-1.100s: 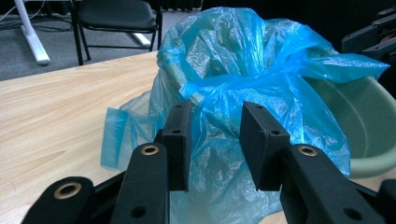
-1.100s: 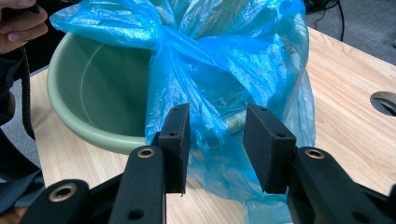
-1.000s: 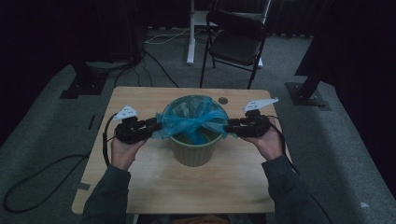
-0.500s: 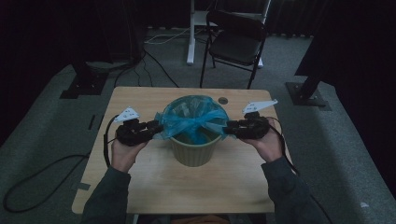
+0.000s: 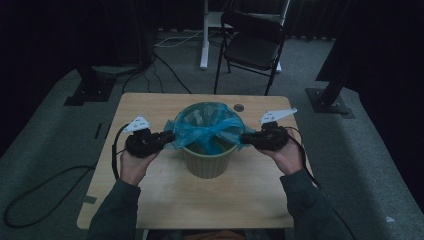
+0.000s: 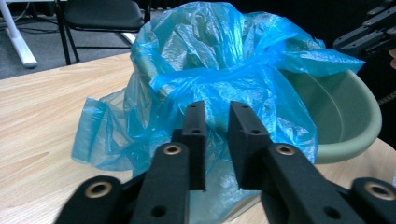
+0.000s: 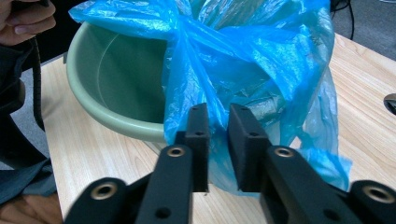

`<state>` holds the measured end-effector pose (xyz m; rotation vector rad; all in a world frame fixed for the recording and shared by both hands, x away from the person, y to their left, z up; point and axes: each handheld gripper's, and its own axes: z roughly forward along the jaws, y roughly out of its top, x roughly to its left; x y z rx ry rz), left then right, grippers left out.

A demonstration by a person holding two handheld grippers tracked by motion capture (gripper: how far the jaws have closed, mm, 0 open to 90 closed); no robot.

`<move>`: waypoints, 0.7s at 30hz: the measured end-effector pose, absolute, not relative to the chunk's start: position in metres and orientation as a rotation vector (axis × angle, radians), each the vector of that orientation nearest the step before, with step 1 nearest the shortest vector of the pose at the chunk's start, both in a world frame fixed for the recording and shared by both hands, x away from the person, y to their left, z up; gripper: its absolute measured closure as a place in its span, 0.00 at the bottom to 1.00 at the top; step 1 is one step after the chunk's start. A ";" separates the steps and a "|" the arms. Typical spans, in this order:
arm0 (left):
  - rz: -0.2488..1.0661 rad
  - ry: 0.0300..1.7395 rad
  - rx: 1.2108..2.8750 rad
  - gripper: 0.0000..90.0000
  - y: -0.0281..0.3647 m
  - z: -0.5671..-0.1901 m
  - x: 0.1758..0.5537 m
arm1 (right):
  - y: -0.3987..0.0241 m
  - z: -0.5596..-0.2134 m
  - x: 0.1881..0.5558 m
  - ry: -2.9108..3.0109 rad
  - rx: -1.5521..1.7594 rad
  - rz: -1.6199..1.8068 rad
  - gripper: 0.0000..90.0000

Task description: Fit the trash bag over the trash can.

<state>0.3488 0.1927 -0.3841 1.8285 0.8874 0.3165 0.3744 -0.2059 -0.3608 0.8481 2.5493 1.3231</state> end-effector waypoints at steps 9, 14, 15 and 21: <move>0.315 0.867 1.844 0.96 0.190 -0.386 0.344 | -0.207 -0.363 0.373 2.555 0.845 1.331 0.98; 0.307 0.863 1.843 0.97 0.190 -0.389 0.341 | -0.207 -0.364 0.372 2.561 0.842 1.334 0.98; 0.306 0.861 1.845 0.97 0.190 -0.390 0.341 | -0.207 -0.364 0.371 2.564 0.840 1.335 0.98; 0.297 0.858 1.851 0.98 0.190 -0.392 0.338 | -0.208 -0.366 0.370 2.574 0.836 1.340 0.98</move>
